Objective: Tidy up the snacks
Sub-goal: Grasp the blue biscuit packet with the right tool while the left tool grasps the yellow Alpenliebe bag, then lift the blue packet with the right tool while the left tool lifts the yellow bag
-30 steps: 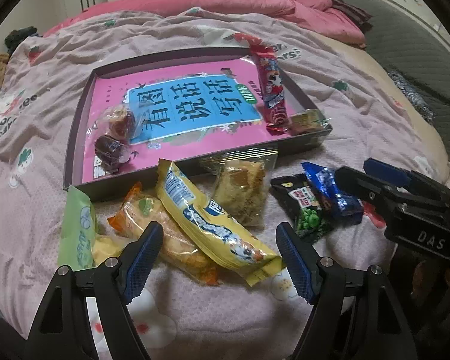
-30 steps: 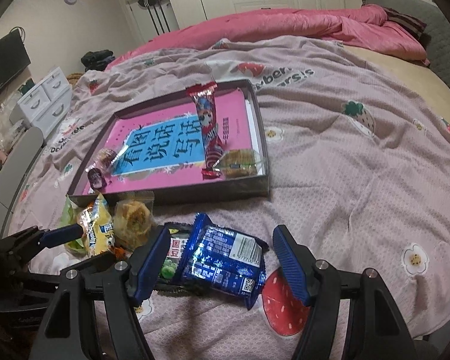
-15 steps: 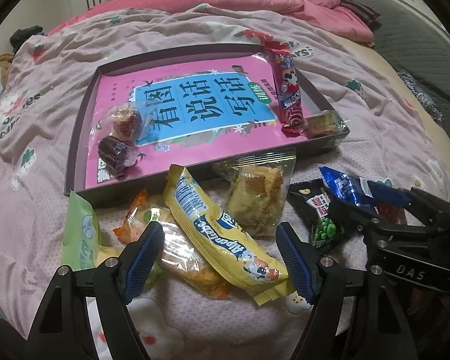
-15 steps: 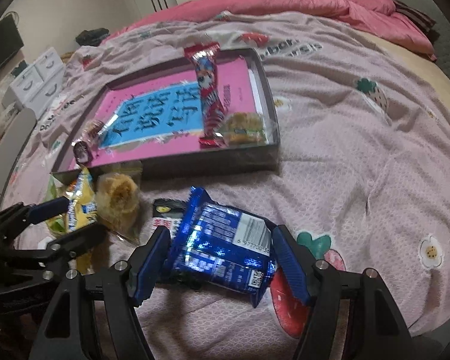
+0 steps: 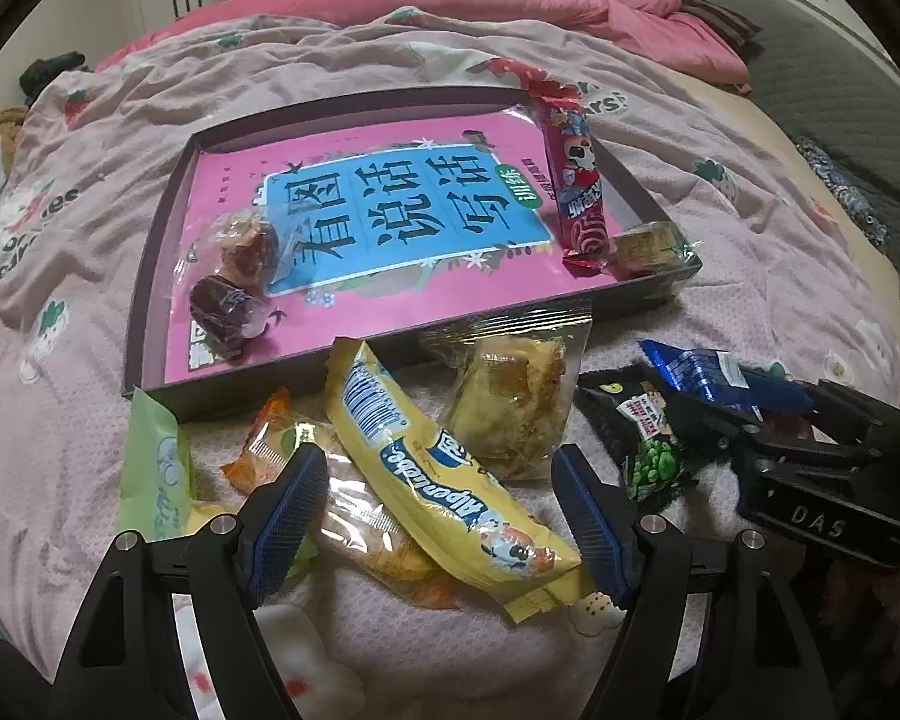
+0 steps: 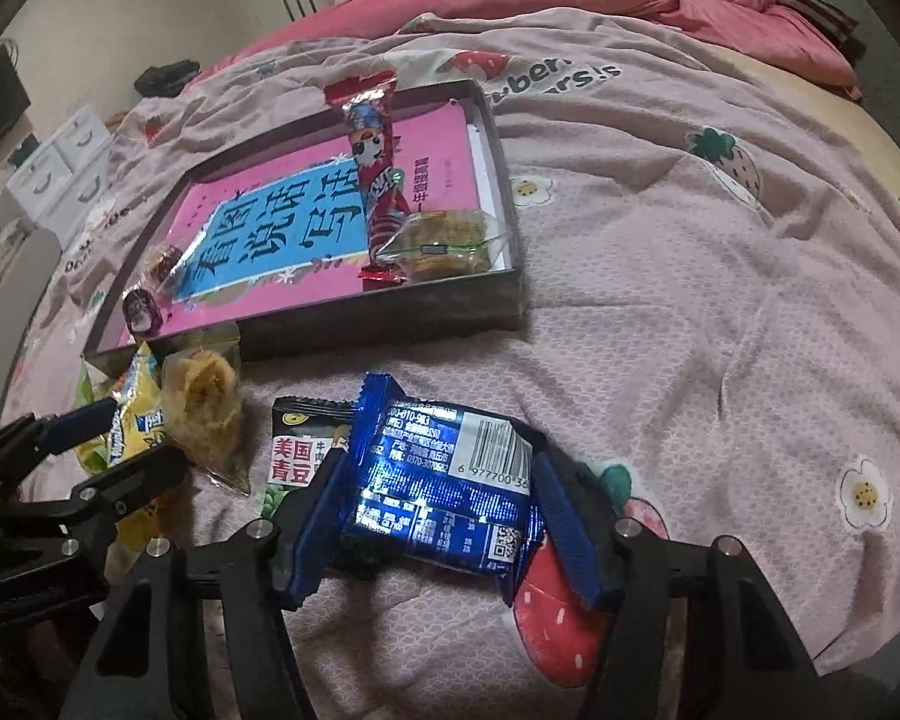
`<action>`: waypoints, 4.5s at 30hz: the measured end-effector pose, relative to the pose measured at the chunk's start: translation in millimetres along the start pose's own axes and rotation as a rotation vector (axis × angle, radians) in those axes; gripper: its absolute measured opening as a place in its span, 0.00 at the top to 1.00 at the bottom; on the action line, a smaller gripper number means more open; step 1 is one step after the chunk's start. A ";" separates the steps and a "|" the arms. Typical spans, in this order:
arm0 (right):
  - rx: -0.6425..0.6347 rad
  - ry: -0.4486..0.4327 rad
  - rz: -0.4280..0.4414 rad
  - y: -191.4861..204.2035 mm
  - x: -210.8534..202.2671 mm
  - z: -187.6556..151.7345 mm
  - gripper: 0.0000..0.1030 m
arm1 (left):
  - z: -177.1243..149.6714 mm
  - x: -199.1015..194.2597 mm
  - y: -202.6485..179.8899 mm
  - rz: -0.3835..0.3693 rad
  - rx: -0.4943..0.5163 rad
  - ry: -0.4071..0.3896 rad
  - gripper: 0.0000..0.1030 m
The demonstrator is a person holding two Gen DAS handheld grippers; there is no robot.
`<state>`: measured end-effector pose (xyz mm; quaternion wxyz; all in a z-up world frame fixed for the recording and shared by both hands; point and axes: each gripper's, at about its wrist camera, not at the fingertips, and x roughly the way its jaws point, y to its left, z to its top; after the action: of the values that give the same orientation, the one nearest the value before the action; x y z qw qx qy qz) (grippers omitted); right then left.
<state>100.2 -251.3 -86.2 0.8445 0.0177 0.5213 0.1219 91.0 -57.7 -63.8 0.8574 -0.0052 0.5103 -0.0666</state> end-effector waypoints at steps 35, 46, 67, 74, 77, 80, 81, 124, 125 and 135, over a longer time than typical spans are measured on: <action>0.152 -0.063 0.180 -28.8 -13.6 6.3 0.44 | -0.6 -26.5 26.2 -0.194 -0.069 -0.021 0.77; 0.093 -0.130 0.220 -15.3 -27.9 10.4 0.43 | 6.9 -46.0 43.5 -0.180 -0.098 -0.088 0.77; -0.008 -0.271 0.268 8.4 -52.7 16.2 0.43 | 19.3 -74.6 79.6 -0.097 -0.151 -0.221 0.77; -0.019 -0.299 0.266 9.4 -55.6 20.1 0.43 | 23.8 -90.0 98.9 -0.059 -0.178 -0.297 0.77; -0.016 -0.311 0.279 8.3 -56.8 22.3 0.43 | 25.4 -95.6 105.0 -0.040 -0.178 -0.324 0.77; -0.029 -0.330 0.267 9.8 -58.9 24.2 0.43 | 27.3 -98.7 109.7 -0.026 -0.181 -0.341 0.77; -0.032 -0.335 0.265 10.3 -59.6 24.5 0.43 | 28.2 -99.2 111.4 -0.027 -0.185 -0.344 0.77; 0.006 -0.423 0.264 -10.5 -64.0 49.8 0.43 | 44.8 -93.1 118.1 -0.042 -0.203 -0.404 0.77; 0.010 -0.426 0.263 -11.7 -64.2 50.4 0.43 | 45.1 -92.0 117.2 -0.042 -0.202 -0.402 0.77; 0.049 -0.450 0.256 -25.3 -66.5 58.0 0.43 | 47.7 -91.6 127.5 -0.025 -0.233 -0.418 0.77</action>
<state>127.9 -285.2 -5.4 0.9162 0.1305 0.3168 0.2080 103.6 76.8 29.4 0.9372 -0.1240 0.3257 -0.0153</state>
